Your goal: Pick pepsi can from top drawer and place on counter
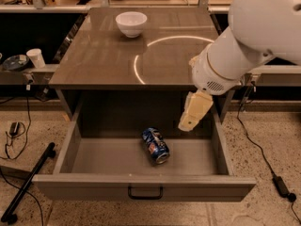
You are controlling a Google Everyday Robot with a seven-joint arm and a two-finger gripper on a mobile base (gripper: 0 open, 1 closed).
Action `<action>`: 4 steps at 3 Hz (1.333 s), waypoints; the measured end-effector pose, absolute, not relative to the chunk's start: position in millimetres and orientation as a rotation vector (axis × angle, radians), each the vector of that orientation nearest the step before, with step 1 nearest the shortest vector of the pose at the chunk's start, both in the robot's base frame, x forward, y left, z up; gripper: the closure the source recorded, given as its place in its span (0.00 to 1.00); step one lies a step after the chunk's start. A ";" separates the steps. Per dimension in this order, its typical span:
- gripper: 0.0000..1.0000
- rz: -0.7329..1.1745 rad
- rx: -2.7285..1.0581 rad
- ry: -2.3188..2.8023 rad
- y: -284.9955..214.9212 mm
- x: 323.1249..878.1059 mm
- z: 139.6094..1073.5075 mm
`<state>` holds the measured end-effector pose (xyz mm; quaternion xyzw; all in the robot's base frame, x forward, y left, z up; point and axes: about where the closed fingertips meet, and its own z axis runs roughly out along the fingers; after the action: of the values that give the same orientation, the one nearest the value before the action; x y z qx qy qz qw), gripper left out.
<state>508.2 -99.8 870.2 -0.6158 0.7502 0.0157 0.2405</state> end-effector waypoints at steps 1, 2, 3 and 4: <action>0.00 -0.148 -1.563 2.095 -103.5 515.6 871.4; 0.00 -0.177 -1.485 2.146 -110.9 518.7 871.4; 0.00 -0.177 -1.485 2.146 -110.9 518.7 871.4; 0.00 -0.114 -1.406 2.104 -113.2 519.3 873.6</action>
Offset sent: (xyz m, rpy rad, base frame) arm 0.0071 -0.0034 0.0011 -0.0622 -0.0976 -0.1156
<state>519.3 -113.2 873.6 -0.5296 0.7924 -0.0429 0.2996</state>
